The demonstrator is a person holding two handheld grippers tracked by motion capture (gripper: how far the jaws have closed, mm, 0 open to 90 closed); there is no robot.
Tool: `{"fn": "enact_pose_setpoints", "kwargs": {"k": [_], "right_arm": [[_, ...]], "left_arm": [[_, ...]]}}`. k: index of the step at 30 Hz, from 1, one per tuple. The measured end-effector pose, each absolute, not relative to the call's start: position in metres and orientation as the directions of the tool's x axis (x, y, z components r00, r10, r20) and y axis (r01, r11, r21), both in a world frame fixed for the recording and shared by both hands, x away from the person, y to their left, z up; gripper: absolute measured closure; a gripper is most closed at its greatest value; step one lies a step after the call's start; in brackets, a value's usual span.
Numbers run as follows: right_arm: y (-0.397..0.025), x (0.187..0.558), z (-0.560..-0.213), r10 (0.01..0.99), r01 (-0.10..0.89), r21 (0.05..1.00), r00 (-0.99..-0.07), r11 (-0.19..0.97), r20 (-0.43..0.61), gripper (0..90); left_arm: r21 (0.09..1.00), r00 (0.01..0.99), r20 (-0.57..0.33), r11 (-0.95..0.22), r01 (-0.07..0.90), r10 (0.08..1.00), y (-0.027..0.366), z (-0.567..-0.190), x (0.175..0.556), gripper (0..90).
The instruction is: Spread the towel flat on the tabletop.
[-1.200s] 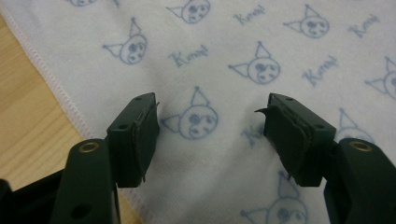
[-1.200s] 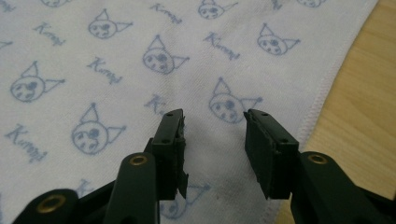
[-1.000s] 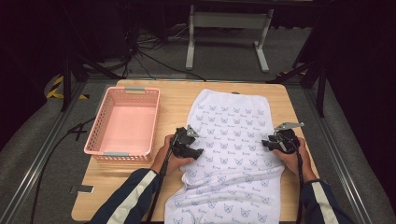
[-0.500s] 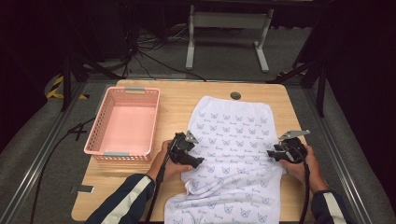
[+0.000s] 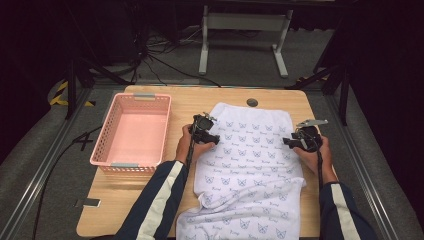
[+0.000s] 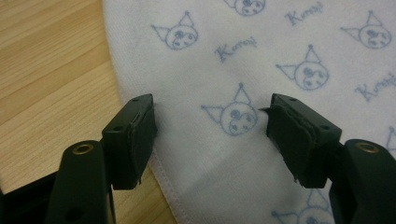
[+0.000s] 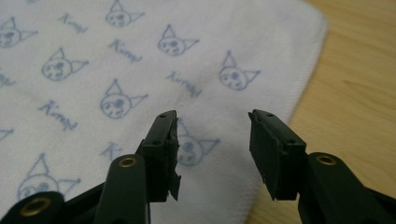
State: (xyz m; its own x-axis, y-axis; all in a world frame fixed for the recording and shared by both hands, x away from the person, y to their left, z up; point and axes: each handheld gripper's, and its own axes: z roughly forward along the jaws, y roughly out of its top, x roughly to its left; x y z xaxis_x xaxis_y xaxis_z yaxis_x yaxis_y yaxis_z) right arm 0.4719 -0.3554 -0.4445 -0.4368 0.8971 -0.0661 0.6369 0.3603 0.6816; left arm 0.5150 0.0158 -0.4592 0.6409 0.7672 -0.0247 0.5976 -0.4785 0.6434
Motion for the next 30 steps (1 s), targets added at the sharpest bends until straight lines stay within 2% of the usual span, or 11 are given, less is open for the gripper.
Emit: {"fn": "enact_pose_setpoints", "kwargs": {"k": [3,4,9,14,21,25,27,29,30], "right_arm": [[-0.351,0.471,-0.45,0.894,0.64,0.674,-0.443,0.368,-0.068,53.9],[-0.349,0.464,-0.453,0.893,0.634,0.691,-0.448,0.347,-0.037,54.6],[-0.344,0.447,-0.452,0.871,0.622,0.683,-0.489,0.383,-0.043,55.7],[-0.337,0.419,-0.452,0.853,0.613,0.674,-0.52,0.411,-0.048,56.3],[-0.331,0.38,-0.449,0.833,0.627,0.639,-0.551,0.445,-0.04,56.3],[-0.329,0.371,-0.442,0.811,0.657,0.56,-0.583,0.504,-0.047,52.8],[-0.33,0.377,-0.437,0.811,0.652,0.571,-0.583,0.499,-0.042,52.2],[-0.331,0.387,-0.433,0.818,0.639,0.591,-0.571,0.492,-0.064,50.6],[-0.333,0.394,-0.432,0.82,0.627,0.608,-0.568,0.487,-0.071,49.8]], "left_arm": [[0.65,0.656,-0.008,-0.495,0.577,0.755,0.016,-0.459,0.508,38.5],[0.653,0.675,-0.006,-0.508,0.561,0.738,0.018,-0.459,0.498,44.5],[0.662,0.686,-0.014,-0.508,0.552,0.727,0.028,-0.461,0.475,44.5],[0.666,0.697,-0.023,-0.509,0.545,0.716,0.043,-0.463,0.434,44.6],[0.592,0.745,-0.014,-0.595,0.543,0.666,0.05,-0.456,0.397,43.5],[0.606,0.725,-0.067,-0.549,0.575,0.685,0.05,-0.455,0.407,34.0],[0.627,0.698,-0.085,-0.506,0.592,0.711,0.05,-0.451,0.422,31.0],[0.646,0.682,-0.039,-0.502,0.575,0.73,0.049,-0.446,0.434,28.1],[0.654,0.666,-0.054,-0.478,0.587,0.744,0.05,-0.443,0.441,27.3]]}}
